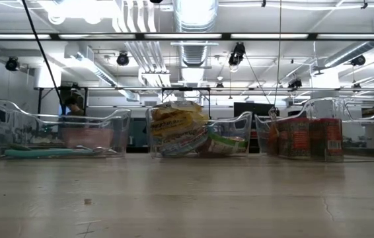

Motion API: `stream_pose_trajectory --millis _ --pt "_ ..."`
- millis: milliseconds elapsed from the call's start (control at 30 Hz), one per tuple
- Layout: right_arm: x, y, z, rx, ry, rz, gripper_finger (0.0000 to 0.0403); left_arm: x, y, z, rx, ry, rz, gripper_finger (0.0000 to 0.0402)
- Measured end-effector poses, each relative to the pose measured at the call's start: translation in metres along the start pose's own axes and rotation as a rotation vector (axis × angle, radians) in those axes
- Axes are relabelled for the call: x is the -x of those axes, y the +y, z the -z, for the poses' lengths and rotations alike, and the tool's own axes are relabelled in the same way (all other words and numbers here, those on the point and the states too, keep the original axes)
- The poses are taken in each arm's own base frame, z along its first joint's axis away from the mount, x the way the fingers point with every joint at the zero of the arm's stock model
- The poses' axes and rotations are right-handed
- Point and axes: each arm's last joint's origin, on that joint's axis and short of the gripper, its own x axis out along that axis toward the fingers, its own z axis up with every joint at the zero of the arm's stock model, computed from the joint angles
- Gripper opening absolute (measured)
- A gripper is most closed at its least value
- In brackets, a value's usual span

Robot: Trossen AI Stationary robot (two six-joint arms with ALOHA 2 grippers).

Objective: Pick & Place Food Item
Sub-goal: Put the black seasoning bottle into the right transparent bin

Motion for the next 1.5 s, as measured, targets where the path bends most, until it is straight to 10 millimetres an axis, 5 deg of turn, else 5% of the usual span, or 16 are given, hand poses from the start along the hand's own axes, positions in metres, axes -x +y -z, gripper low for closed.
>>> stream_pose_trajectory --millis 667,967,1167,1500 --pt "-0.045 0.006 -0.016 0.034 0.085 0.018 0.0272 0.000 0.001 0.002 0.005 0.021 -0.011 0.0151" --pt "-0.046 0.005 -0.016 0.039 0.094 0.020 0.0267 0.000 0.001 0.003 -0.003 0.026 -0.012 0.0151" --pt "-0.046 0.004 -0.015 0.047 0.101 0.033 0.0198 0.000 0.001 0.003 -0.002 0.028 -0.013 0.0151" --pt "-0.046 0.004 -0.014 0.053 0.106 0.032 0.0197 0.000 0.001 0.003 0.015 0.024 -0.016 0.0158"
